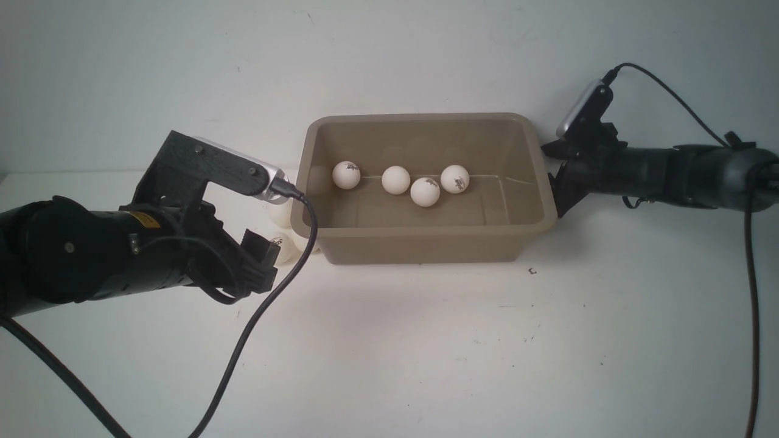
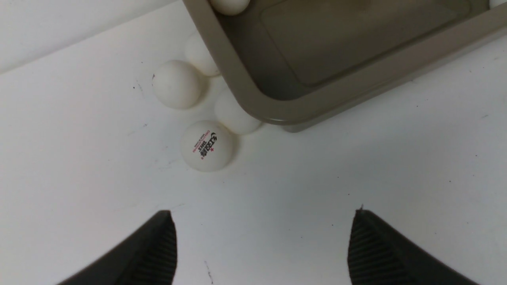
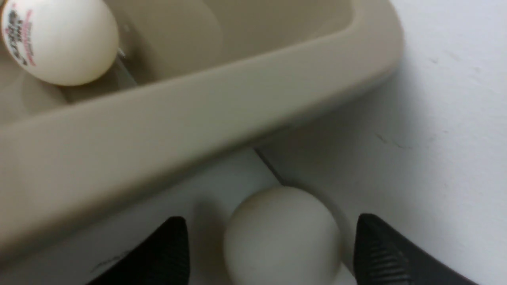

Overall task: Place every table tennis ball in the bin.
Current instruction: Use the right arm to clamp the table tennis ball closest to it, then use the right arm to put the table tennis ball into the box

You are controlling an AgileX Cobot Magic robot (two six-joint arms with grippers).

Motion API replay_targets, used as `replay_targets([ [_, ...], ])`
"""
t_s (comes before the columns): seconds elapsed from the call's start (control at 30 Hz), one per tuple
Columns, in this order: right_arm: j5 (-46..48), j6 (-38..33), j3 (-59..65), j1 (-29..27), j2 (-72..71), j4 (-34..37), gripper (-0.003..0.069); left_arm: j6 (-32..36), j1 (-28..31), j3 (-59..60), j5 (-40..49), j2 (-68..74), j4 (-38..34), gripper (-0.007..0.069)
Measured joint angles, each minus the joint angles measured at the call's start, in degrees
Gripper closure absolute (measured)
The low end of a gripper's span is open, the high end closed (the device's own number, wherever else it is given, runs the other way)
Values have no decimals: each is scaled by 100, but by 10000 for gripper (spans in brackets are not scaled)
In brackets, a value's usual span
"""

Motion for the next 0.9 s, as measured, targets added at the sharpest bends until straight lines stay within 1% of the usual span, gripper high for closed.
replay_targets([
  [0.2, -95, -33, -218, 35, 181, 23, 227, 0, 0, 0, 0, 0, -5, 104],
  [0.33, -97, 134, -442, 59, 334, 84, 286, 0, 0, 0, 0, 0, -5, 104],
  [0.37, -97, 139, -454, 59, 337, 84, 291, 0, 0, 0, 0, 0, -5, 104],
  [0.57, -274, 148, -470, 37, 329, 94, 295, 0, 0, 0, 0, 0, -5, 104],
  [0.7, -157, 305, -413, -120, 244, 50, 295, 0, 0, 0, 0, 0, -7, 104],
  [0.77, 123, 644, -277, -306, 37, -54, 295, 0, 0, 0, 0, 0, -7, 104],
  [0.9, 655, 1266, -26, -637, -559, -735, 295, 0, 0, 0, -5, 0, -7, 104],
])
